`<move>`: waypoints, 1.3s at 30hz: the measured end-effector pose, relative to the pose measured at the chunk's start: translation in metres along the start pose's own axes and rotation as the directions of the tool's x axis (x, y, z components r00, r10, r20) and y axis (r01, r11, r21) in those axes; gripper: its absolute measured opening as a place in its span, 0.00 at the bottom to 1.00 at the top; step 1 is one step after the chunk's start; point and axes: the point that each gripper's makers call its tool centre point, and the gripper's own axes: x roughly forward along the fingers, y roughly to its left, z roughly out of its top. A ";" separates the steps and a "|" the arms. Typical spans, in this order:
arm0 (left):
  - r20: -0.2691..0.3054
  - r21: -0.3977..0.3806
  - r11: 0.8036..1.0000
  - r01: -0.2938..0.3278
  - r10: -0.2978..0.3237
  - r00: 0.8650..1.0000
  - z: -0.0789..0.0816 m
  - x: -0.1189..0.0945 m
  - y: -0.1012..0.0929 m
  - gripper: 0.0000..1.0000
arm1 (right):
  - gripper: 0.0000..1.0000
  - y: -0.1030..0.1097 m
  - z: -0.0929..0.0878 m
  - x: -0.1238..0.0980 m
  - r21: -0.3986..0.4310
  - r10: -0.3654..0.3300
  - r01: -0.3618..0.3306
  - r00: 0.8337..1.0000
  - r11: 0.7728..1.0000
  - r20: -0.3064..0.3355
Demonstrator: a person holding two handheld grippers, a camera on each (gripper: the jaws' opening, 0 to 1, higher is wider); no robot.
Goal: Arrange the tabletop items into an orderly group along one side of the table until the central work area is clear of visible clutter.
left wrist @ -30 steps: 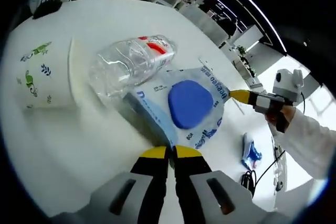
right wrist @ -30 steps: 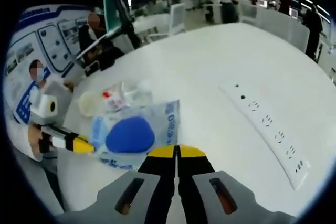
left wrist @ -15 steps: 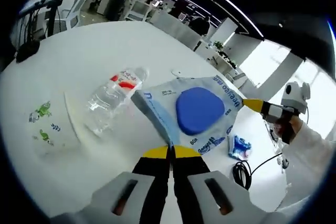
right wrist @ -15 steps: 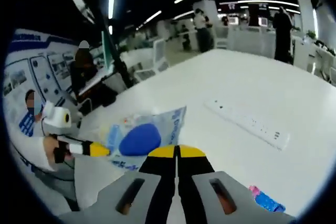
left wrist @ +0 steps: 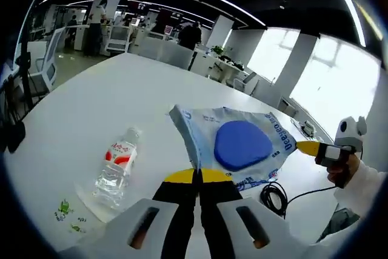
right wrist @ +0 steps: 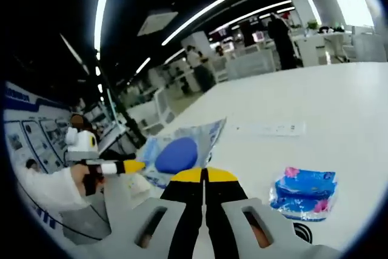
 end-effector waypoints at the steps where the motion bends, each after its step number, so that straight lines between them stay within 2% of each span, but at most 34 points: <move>1: 0.001 0.012 1.000 0.013 -0.013 1.000 0.002 0.000 -0.004 0.00 | 0.00 -0.001 0.000 -0.005 0.005 -0.009 0.009 1.000 1.000 0.012; 9: -0.007 0.064 0.996 0.055 -0.055 0.998 0.006 0.003 -0.021 0.00 | 0.00 -0.010 -0.001 -0.017 0.026 -0.046 0.045 0.998 0.999 0.031; 20: -0.024 0.073 0.995 0.068 -0.067 0.997 0.011 0.013 -0.017 0.00 | 0.00 -0.014 -0.001 -0.009 0.026 -0.060 0.059 0.998 0.998 0.029; 32: -0.138 0.084 0.994 0.075 -0.063 0.988 -0.011 0.057 -0.002 0.00 | 0.00 -0.046 -0.028 0.013 0.062 -0.108 0.111 0.993 0.992 -0.056; 39: -0.193 0.081 0.995 0.064 -0.048 0.980 -0.022 0.083 0.008 0.00 | 0.00 -0.067 -0.044 0.032 0.055 -0.144 0.152 0.982 0.987 -0.119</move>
